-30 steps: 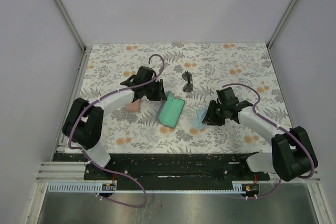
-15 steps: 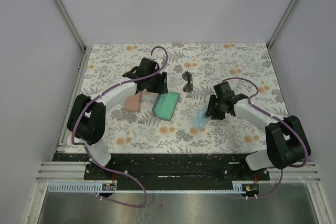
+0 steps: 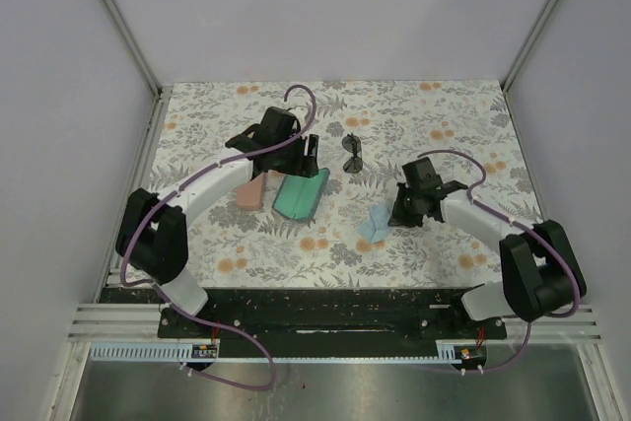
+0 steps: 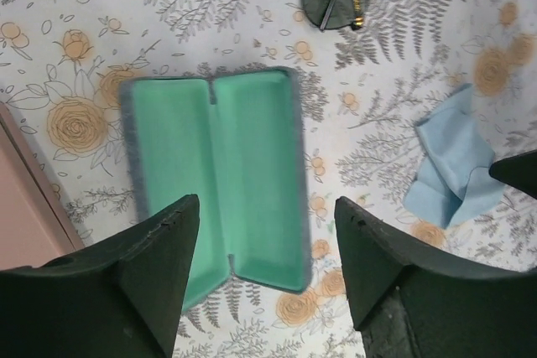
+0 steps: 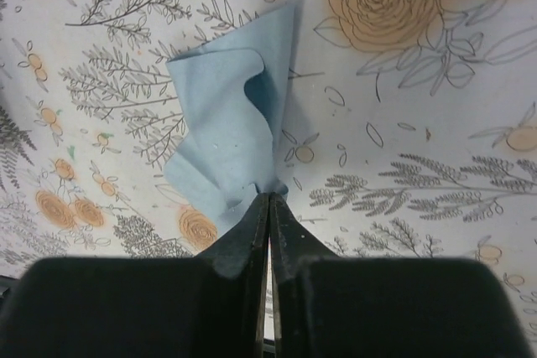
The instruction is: Organize the sunglasses
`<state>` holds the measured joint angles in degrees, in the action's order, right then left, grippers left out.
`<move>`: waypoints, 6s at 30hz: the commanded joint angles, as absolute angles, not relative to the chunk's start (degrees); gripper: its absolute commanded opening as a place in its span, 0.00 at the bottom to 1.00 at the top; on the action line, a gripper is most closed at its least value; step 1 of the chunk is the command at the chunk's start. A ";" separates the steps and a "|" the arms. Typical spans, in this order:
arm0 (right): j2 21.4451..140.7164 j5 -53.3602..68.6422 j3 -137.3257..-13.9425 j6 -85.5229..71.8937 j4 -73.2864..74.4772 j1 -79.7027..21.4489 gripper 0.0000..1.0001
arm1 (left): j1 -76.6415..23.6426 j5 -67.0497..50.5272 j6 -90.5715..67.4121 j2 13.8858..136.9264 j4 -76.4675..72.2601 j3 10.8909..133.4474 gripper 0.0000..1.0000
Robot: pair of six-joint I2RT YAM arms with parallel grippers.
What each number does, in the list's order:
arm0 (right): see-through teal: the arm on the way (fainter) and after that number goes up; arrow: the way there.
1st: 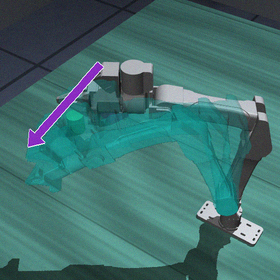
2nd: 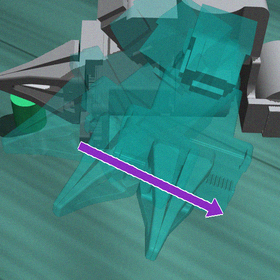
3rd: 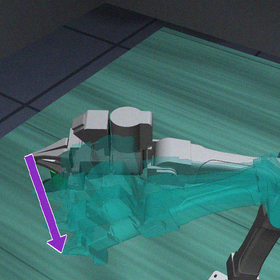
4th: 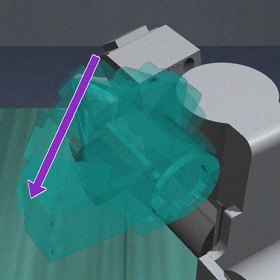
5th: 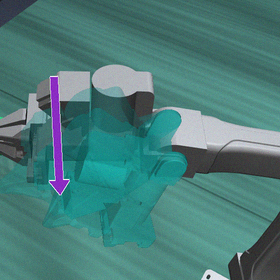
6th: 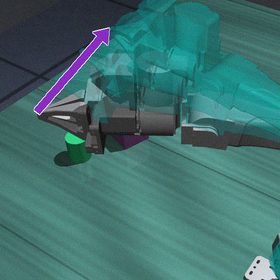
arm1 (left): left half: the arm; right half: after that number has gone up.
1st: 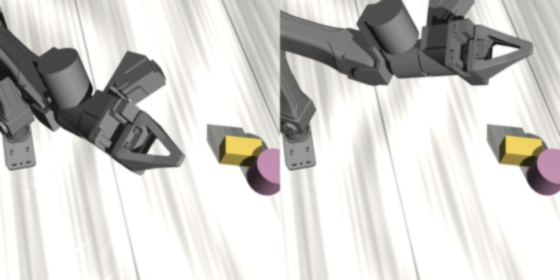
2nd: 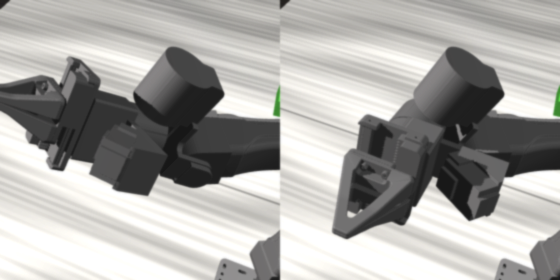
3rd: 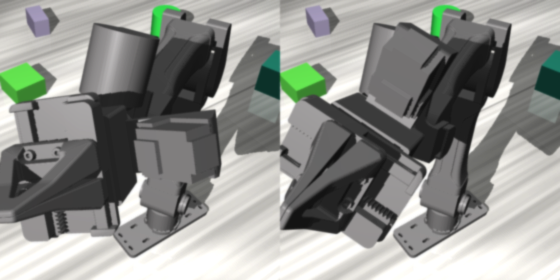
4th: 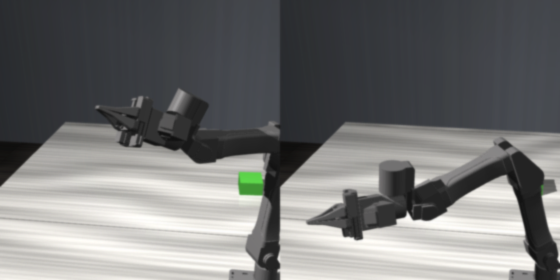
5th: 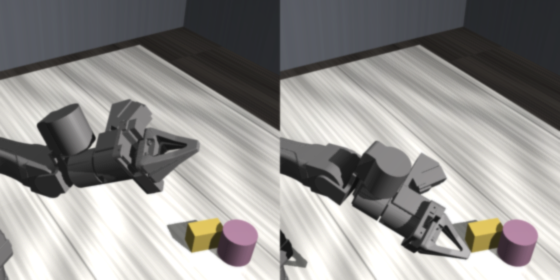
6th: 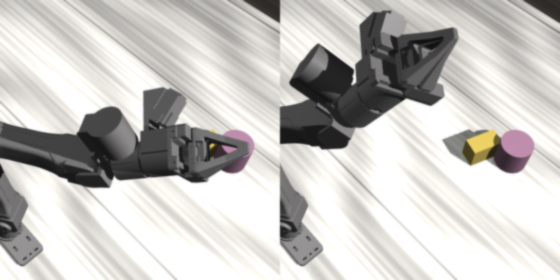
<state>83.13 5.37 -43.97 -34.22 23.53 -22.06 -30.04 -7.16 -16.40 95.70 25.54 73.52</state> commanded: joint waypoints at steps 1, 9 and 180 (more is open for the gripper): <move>75.25 3.78 -40.96 -35.07 25.83 -21.88 0.07 | -33.48 -2.99 -15.82 89.74 27.42 75.67 0.69; 64.35 -1.50 -34.02 -44.54 31.11 -21.88 0.15 | -44.28 -2.64 -18.63 89.81 27.25 75.14 0.67; 107.40 -5.71 -70.22 -26.19 24.96 -28.92 0.00 | -39.99 -6.24 -15.21 103.80 16.00 72.07 0.00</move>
